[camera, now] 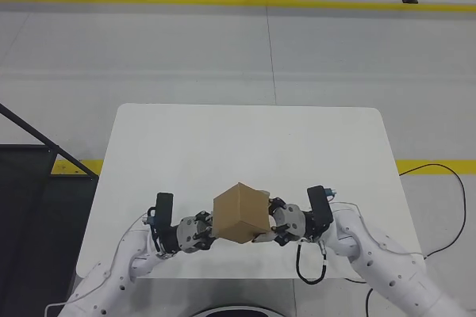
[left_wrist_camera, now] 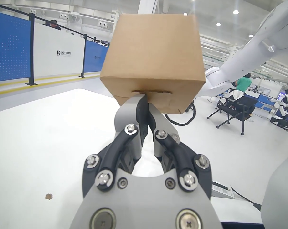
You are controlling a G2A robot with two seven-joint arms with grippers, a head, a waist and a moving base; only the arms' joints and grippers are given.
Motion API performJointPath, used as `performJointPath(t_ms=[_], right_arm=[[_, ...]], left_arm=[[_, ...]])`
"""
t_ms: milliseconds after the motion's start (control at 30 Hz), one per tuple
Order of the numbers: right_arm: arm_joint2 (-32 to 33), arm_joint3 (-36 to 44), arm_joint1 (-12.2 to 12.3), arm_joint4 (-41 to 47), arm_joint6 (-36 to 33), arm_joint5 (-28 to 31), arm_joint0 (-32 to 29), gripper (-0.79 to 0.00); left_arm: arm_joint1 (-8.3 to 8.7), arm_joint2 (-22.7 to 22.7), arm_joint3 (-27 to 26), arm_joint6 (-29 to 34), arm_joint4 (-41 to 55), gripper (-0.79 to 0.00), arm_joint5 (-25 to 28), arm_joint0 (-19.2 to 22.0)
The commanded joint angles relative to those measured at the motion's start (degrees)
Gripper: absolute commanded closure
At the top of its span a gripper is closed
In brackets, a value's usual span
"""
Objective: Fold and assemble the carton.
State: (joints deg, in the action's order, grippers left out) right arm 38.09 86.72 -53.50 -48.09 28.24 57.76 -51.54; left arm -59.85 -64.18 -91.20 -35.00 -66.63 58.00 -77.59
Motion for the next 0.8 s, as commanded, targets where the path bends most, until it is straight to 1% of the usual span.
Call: performJointPath(t_ms=[0,367,767], right_arm=[[0.37,0.04,-0.25,-0.09,-0.24,-0.1,-0.22,0.0],[1.77,0.51,-1.26,-0.66,-2.14,0.25,-1.48,0.0],[2.02,1.09,-1.87,-0.63,-3.59,0.25,-1.69,0.0]], left_arm=[[0.28,0.41,0.11,-0.33,0.07,0.0,0.0,0.28],[1.33,2.65,-0.08,-2.21,1.04,0.0,0.0,1.51],[2.05,3.82,-0.12,-3.6,0.73,0.0,0.0,2.22]])
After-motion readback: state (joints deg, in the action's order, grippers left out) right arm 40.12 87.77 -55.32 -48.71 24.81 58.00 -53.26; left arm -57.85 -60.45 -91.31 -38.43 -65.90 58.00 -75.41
